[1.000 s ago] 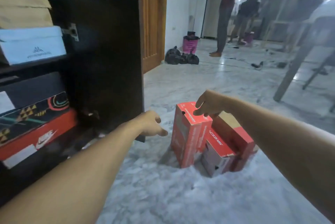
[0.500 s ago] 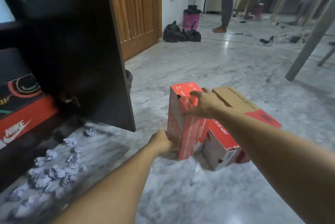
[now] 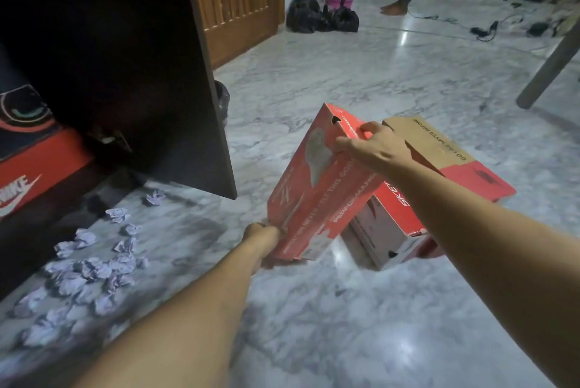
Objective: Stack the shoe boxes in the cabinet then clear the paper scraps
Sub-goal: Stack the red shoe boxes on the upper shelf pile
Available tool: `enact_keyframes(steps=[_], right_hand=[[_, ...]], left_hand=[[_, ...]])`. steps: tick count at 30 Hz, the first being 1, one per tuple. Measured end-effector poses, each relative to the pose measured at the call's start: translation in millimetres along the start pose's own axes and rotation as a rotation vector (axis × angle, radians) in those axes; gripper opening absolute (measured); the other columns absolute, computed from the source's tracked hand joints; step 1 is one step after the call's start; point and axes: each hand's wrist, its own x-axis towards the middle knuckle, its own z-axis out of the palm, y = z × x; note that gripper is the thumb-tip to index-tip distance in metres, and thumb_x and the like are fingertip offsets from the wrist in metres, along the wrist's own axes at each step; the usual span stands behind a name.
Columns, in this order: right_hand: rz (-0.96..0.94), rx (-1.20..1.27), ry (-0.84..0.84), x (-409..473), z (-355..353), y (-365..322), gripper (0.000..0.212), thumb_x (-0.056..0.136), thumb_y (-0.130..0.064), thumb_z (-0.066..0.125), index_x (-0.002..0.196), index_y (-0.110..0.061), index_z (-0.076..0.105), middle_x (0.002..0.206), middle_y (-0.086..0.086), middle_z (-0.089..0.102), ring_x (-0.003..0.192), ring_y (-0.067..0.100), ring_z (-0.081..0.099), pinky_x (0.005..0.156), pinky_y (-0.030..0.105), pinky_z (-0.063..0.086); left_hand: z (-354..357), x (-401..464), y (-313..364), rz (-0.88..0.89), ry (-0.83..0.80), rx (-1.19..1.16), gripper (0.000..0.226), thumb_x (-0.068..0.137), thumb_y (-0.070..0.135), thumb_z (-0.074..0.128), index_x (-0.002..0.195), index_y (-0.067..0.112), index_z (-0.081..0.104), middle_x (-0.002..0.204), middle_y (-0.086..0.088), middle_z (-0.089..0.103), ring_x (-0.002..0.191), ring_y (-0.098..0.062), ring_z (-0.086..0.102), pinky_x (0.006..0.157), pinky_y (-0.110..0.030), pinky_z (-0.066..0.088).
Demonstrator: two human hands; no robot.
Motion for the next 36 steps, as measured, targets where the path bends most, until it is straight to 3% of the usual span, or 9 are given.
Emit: enact_keyframes(steps=[5,8,11,14,19,22,25,32,36], right_hand=[[0.074,0.104,-0.07,0,-4,-2,0.067,0.041,-0.068,0.061,0.088,-0.021,0.067,0.089,0.007,0.074,0.078,0.031,0.07,0.079,0.048,0.058],[0.138,0.084,-0.086,-2,-8,1,0.069,0.051,-0.074,0.055,0.098,-0.024,0.065,0.091,0.007,0.073,0.08,0.034,0.069,0.076,0.049,0.055],[0.075,0.01,-0.111,-7,-17,7,0.066,0.075,-0.073,0.033,0.108,-0.023,0.062,0.099,0.011,0.069,0.087,0.032,0.064,0.063,0.036,0.044],[0.052,0.09,-0.161,-18,-29,7,0.06,0.092,-0.065,0.029,0.113,-0.018,0.059,0.092,0.009,0.063,0.073,0.023,0.055,0.056,0.034,0.034],[-0.089,0.107,-0.113,-50,-57,3,0.06,0.094,-0.069,0.024,0.104,-0.02,0.057,0.09,0.014,0.069,0.077,0.029,0.066,0.056,0.032,0.049],[-0.167,-0.01,-0.098,-76,-74,-4,0.081,0.08,-0.085,0.024,0.125,-0.026,0.055,0.104,0.012,0.069,0.071,0.026,0.067,0.047,0.03,0.049],[-0.175,0.053,-0.147,-112,-90,-23,0.081,0.083,-0.076,0.039,0.151,-0.034,0.026,0.126,0.008,0.059,0.083,0.033,0.07,0.042,0.041,0.055],[-0.23,0.189,-0.225,-196,-119,-84,0.076,0.083,-0.07,0.05,0.146,-0.033,0.034,0.133,0.014,0.055,0.089,0.04,0.069,0.053,0.062,0.056],[-0.304,0.243,-0.284,-233,-133,-135,0.069,0.081,-0.063,0.06,0.14,-0.033,0.04,0.116,0.014,0.063,0.087,0.037,0.071,0.058,0.062,0.057]], left_hand=[[-10,-3,-13,-0.078,-0.023,-0.231,0.037,0.088,0.028,0.071,0.107,-0.003,0.061,0.088,-0.019,0.071,0.045,-0.027,0.067,0.031,-0.024,0.045],[-15,-1,-12,-0.107,-0.017,-0.34,0.043,0.078,0.033,0.078,0.103,0.001,0.067,0.078,-0.015,0.075,0.075,-0.034,0.073,0.064,-0.052,0.06],[-23,-4,-9,-0.073,0.002,-0.303,0.043,0.076,0.038,0.079,0.104,0.007,0.068,0.076,-0.006,0.073,0.069,-0.022,0.067,0.057,-0.032,0.052],[-33,-15,2,-0.019,0.05,-0.279,0.047,0.071,0.037,0.083,0.103,0.006,0.068,0.083,-0.007,0.073,0.07,-0.021,0.067,0.059,-0.031,0.051],[-67,-47,23,0.11,0.031,-0.261,0.083,0.041,0.044,0.092,0.11,0.007,0.064,0.09,-0.007,0.076,0.083,-0.023,0.073,0.071,-0.036,0.056],[-94,-81,31,0.159,0.026,-0.274,0.062,0.059,0.025,0.092,0.11,0.002,0.064,0.093,-0.01,0.076,0.083,-0.021,0.073,0.069,-0.036,0.058],[-116,-123,39,0.205,0.016,-0.25,0.052,0.07,0.022,0.086,0.112,0.003,0.062,0.095,-0.01,0.075,0.083,-0.02,0.072,0.061,-0.031,0.056],[-192,-222,50,0.317,0.116,-0.212,0.033,0.076,0.022,0.082,0.098,0.007,0.064,0.084,-0.003,0.074,0.078,-0.015,0.066,0.057,-0.027,0.045],[-246,-275,56,0.376,0.221,-0.198,0.041,0.069,0.026,0.086,0.099,0.009,0.064,0.09,-0.004,0.075,0.094,-0.023,0.068,0.079,-0.036,0.049]])
